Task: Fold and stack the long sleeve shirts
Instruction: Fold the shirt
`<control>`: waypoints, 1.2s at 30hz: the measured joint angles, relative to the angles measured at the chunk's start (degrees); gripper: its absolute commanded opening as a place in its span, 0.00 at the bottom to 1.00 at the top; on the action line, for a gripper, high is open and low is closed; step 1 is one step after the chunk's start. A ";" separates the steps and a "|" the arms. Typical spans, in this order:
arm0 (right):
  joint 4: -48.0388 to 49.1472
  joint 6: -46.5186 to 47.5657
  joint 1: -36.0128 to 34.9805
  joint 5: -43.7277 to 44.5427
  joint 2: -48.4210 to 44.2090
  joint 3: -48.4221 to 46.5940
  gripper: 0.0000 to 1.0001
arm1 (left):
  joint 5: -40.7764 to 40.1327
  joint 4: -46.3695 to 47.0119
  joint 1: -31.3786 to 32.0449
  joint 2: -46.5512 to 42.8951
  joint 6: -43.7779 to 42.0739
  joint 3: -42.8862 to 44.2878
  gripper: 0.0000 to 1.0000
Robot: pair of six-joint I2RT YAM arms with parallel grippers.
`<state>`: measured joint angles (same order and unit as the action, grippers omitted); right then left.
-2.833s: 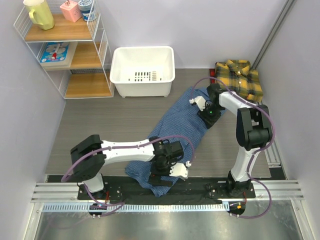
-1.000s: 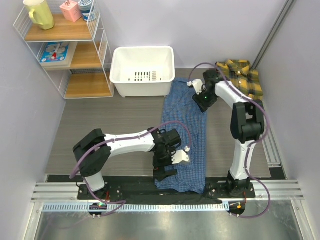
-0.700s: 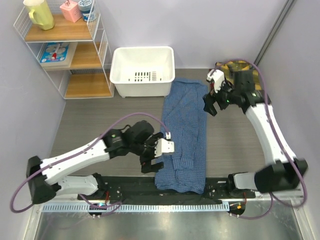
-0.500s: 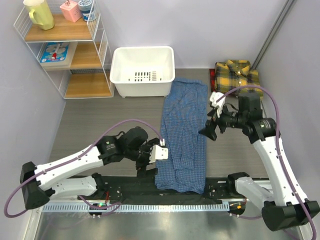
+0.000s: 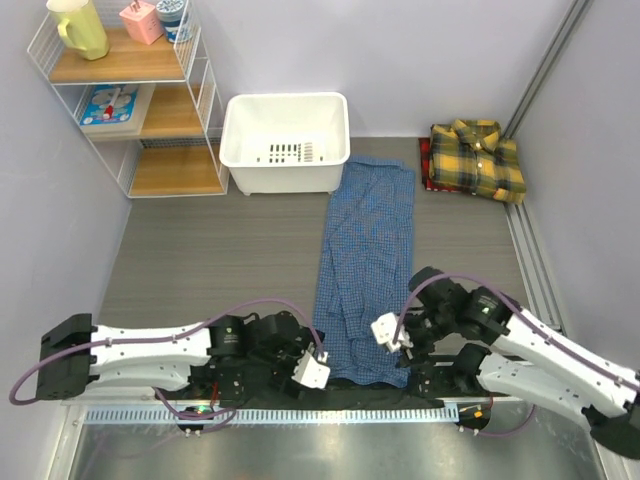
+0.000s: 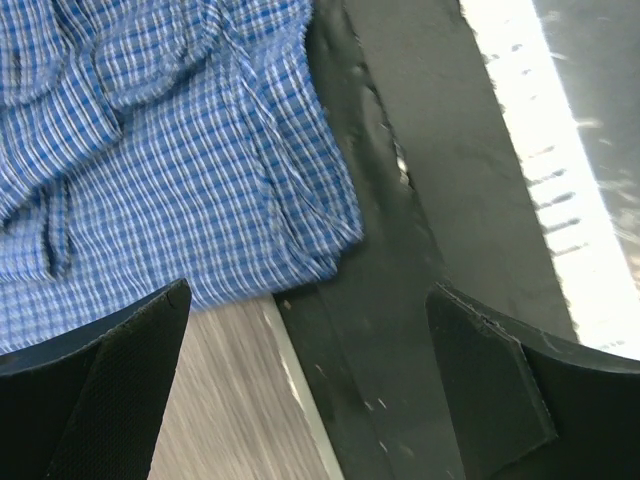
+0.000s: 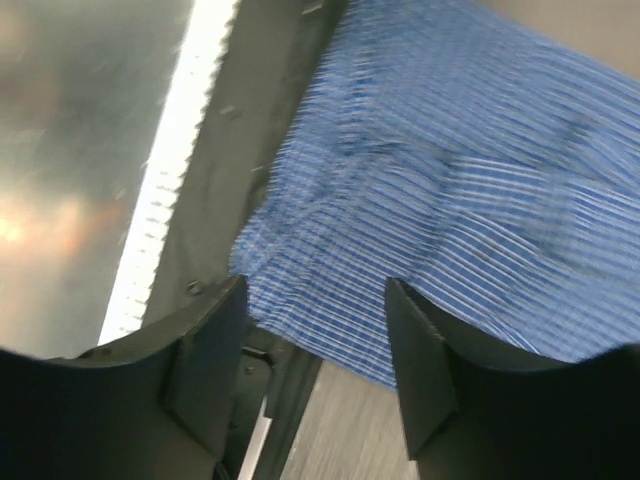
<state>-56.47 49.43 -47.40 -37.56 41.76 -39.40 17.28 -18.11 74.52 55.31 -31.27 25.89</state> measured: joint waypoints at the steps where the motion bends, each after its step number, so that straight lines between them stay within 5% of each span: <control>1: 0.11 0.31 -2.99 0.66 1.51 0.22 0.60 | -0.92 1.38 0.81 1.36 -0.42 0.00 1.00; 8: 4.87 -3.30 -23.17 9.42 9.70 4.74 0.71 | -6.12 8.37 3.34 7.61 -1.22 -0.02 1.00; 15: 10.88 -9.62 -25.14 18.56 10.82 6.40 0.79 | -8.33 13.77 4.87 7.67 -4.31 -2.01 0.87; 20: 14.12 -11.82 -25.11 23.78 5.31 6.40 0.71 | -7.48 15.78 6.05 10.47 -7.41 -2.12 0.93; 26: 18.40 -12.92 -15.45 24.96 0.35 6.36 0.64 | -7.23 17.66 10.34 10.69 -9.88 -2.91 0.97; 36: 24.98 -14.49 11.28 14.27 15.65 4.22 0.59 | -16.57 29.97 13.79 18.01 -10.21 -3.26 0.99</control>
<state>-31.48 34.94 -36.12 -23.29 57.41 -35.18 0.71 11.86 88.31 73.32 -41.47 22.63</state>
